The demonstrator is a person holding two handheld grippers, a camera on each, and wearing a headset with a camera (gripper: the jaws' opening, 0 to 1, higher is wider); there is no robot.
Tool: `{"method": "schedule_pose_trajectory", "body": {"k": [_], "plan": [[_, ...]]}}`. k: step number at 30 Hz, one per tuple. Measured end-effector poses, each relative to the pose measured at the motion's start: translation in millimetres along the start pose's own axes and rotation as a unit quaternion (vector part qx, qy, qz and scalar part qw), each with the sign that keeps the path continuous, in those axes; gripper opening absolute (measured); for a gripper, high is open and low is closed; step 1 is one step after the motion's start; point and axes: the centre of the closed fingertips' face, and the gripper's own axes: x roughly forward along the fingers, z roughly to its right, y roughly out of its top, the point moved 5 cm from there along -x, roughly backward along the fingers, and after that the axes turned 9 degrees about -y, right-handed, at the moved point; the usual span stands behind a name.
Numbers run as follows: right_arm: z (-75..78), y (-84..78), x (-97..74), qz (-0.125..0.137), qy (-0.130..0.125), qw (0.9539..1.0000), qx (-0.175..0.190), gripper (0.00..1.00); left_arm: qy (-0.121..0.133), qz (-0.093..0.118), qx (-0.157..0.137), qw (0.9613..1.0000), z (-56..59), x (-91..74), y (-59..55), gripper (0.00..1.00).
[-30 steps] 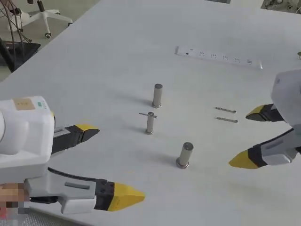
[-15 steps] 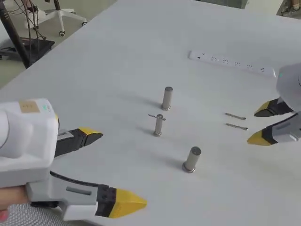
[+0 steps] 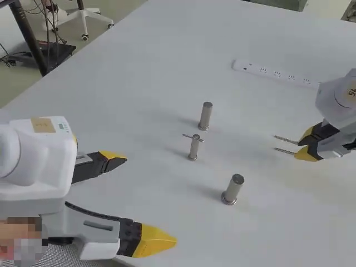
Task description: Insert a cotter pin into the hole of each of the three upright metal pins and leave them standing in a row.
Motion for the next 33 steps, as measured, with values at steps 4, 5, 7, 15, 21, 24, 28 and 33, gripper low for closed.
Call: {"method": "schedule_pose_trajectory", "body": {"k": [4, 5, 7, 15, 21, 24, 28, 33], "plan": [[-0.5, -0.6, 5.3, -0.004, 0.011, 0.9999, 0.000, 0.10, 0.004, 0.001, -0.004, 1.0000, -0.8, -0.9, -1.0, 0.95], [-0.7, -1.2, 6.5, -0.007, 0.012, 0.9999, -0.001, 0.09, 0.005, 0.001, -0.006, 1.0000, -1.2, -1.4, -1.8, 0.94], [-0.4, -3.3, 9.3, -0.016, 0.013, 0.9998, 0.002, 0.08, 0.006, -0.002, -0.008, 0.9999, -1.5, -2.1, -3.3, 0.93], [-2.5, -3.0, 10.4, -0.028, 0.027, 0.9992, 0.006, 0.01, 0.006, -0.002, -0.010, 0.9999, -0.6, -2.6, -4.5, 0.91], [-3.6, 0.5, 11.5, -0.048, 0.047, 0.9977, -0.004, 0.00, 0.001, -0.008, -0.004, 1.0000, 1.3, -3.1, -4.1, 0.90], [-2.7, 2.3, 12.4, -0.067, 0.057, 0.9961, -0.008, 0.00, 0.003, -0.010, -0.003, 0.9999, 0.0, -3.7, -3.8, 0.90], [-2.2, 5.1, 14.0, -0.095, 0.067, 0.9930, -0.024, 0.00, 0.011, -0.003, -0.006, 0.9999, -2.3, -5.0, -1.6, 0.89], [0.0, 7.7, 16.1, -0.131, 0.077, 0.9882, -0.016, 0.00, 0.018, 0.000, -0.003, 0.9998, -3.7, -4.5, 0.2, 0.84]]}}
